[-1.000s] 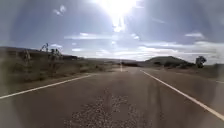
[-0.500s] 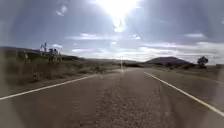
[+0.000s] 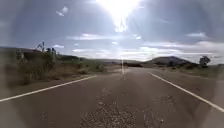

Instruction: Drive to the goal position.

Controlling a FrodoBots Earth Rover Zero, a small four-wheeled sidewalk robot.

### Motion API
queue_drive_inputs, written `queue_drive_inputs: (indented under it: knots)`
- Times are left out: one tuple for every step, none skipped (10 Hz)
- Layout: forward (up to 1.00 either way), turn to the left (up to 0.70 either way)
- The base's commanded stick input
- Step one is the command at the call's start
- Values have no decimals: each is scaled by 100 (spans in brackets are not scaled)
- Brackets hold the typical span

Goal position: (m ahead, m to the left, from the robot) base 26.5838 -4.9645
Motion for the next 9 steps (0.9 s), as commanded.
queue_drive_inputs:
  knots:
    - [100, -40]
    - [100, -40]
    - [100, -40]
    - [100, -40]
    - [100, -40]
    - [100, -40]
    - [100, -40]
    - [100, -35]
    - [100, -13]
